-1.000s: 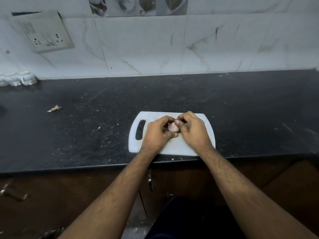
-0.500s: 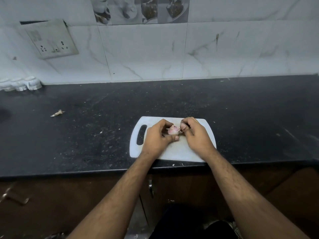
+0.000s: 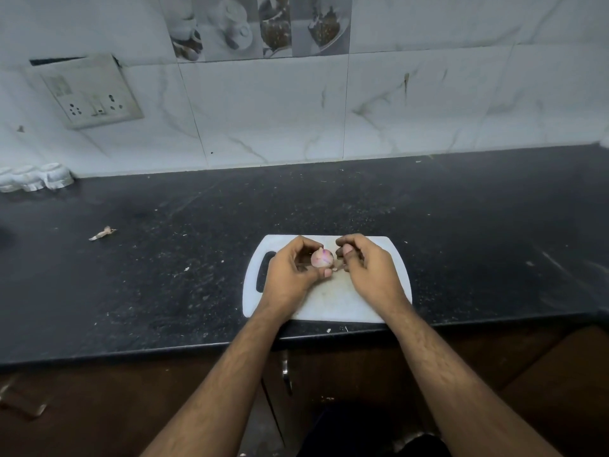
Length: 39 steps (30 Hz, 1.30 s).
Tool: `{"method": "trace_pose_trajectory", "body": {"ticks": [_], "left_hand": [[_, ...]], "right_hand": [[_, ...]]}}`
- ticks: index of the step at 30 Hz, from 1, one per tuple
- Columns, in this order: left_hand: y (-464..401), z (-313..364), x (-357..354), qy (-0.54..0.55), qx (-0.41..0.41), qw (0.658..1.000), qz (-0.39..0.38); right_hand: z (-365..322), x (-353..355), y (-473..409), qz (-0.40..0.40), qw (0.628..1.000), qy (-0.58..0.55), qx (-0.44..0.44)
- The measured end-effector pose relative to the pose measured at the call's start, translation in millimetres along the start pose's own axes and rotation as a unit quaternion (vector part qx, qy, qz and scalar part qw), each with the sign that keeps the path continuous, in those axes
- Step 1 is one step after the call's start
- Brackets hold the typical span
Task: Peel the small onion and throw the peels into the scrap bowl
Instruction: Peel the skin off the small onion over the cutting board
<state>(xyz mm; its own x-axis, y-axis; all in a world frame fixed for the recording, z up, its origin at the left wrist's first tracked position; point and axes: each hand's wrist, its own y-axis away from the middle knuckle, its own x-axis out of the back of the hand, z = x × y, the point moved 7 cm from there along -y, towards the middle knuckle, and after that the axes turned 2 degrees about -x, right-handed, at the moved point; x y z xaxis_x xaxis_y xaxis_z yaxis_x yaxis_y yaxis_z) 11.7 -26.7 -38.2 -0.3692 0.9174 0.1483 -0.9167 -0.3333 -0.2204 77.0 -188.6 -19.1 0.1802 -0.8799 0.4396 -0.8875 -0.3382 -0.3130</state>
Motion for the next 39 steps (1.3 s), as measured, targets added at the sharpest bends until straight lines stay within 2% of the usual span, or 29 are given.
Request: {"method": "trace_pose_trajectory", "body": {"ticks": [3,8,23,32,39], "left_hand": [[0,5,-2,-0.021,-0.025,0.999,-0.015],[1,9,-3,-0.044,-0.034,0.998,-0.024],[2,6,-1,-0.092,-0.006,0.996,-0.019],[4,12,-5,-0.121,-0.038,0.992,-0.019],[4,14,-6,-0.123,-0.051,0.991,-0.018]], "right_hand": [[-11,2,4,-0.003,0.999,-0.007,0.034],[-9,1,4,-0.001,1.0,-0.003,0.008],[-13,-1,8,-0.019,1.0,0.011,0.021],[-10,-1,8,-0.013,1.0,0.02,-0.003],[-9,-3,6,-0.024,0.996,0.088,-0.015]]}}
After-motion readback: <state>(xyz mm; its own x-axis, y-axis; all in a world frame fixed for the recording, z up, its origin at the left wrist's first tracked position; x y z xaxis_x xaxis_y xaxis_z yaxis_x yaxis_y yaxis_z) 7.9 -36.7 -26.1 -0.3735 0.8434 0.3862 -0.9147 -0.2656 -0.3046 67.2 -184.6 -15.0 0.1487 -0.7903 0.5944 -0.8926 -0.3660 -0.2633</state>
